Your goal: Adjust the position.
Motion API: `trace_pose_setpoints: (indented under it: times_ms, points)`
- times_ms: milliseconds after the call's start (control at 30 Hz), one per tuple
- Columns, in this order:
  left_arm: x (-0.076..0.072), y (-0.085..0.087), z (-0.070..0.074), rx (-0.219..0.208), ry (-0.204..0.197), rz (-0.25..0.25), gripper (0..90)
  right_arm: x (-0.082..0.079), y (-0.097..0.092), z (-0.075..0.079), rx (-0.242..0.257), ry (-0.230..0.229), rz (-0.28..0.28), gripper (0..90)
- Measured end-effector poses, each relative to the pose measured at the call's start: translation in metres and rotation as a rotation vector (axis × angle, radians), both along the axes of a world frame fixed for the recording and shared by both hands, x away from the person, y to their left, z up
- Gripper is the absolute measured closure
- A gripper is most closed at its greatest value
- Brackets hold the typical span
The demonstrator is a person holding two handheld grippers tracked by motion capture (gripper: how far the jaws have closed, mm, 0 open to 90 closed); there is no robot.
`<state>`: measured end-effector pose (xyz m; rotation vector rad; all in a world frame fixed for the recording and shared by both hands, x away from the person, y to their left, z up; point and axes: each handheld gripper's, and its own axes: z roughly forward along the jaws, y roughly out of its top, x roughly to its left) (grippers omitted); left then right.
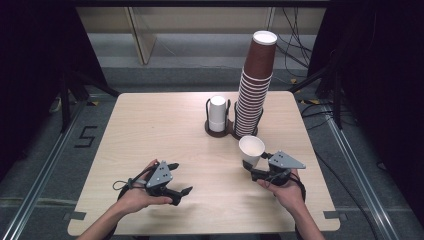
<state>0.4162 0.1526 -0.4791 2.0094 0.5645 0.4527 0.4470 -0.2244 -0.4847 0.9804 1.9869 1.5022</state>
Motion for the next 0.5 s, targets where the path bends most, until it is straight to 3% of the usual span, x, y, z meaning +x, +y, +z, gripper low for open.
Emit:
trace_pose_setpoints:
  times_ms: [67,100,133,167,233,267,300,333,367,433,500]
  points:
    - [-0.001,0.001,0.000,-0.015,-0.005,0.030,10.4,0.001,-0.002,0.000,-0.003,0.005,0.001,33.2]
    - [0.000,0.002,0.000,-0.014,-0.003,0.036,10.5,0.005,-0.005,0.000,-0.036,-0.037,-0.009,33.2]
    - [0.000,0.001,0.000,-0.021,-0.003,0.040,10.5,0.006,-0.005,-0.001,-0.023,-0.056,-0.026,33.2]
    - [-0.001,0.001,0.000,-0.027,-0.008,0.051,10.5,0.005,-0.005,-0.001,-0.008,-0.019,-0.030,33.2]
    - [0.000,0.001,-0.001,-0.033,-0.008,0.057,10.7,0.006,-0.006,-0.002,0.004,-0.017,-0.048,33.2]
    - [-0.001,0.001,-0.001,-0.032,-0.011,0.061,10.7,0.009,-0.009,-0.002,-0.029,-0.055,-0.064,33.2]
    - [-0.001,0.001,-0.001,-0.026,-0.010,0.065,10.8,0.010,-0.009,-0.003,-0.025,-0.060,-0.081,33.2]
    - [0.000,0.001,-0.002,-0.033,-0.005,0.061,10.9,0.010,-0.008,-0.003,-0.017,-0.021,-0.079,33.1]
    - [0.000,0.001,-0.003,-0.034,-0.005,0.059,10.8,0.012,-0.010,-0.004,-0.025,-0.043,-0.086,33.2]
    - [0.000,0.000,-0.004,-0.033,-0.003,0.063,10.9,0.011,-0.009,-0.006,-0.004,0.006,-0.124,33.1]
    - [0.000,0.001,-0.003,-0.022,-0.005,0.069,11.0,0.013,-0.011,-0.007,-0.021,0.005,-0.125,33.1]
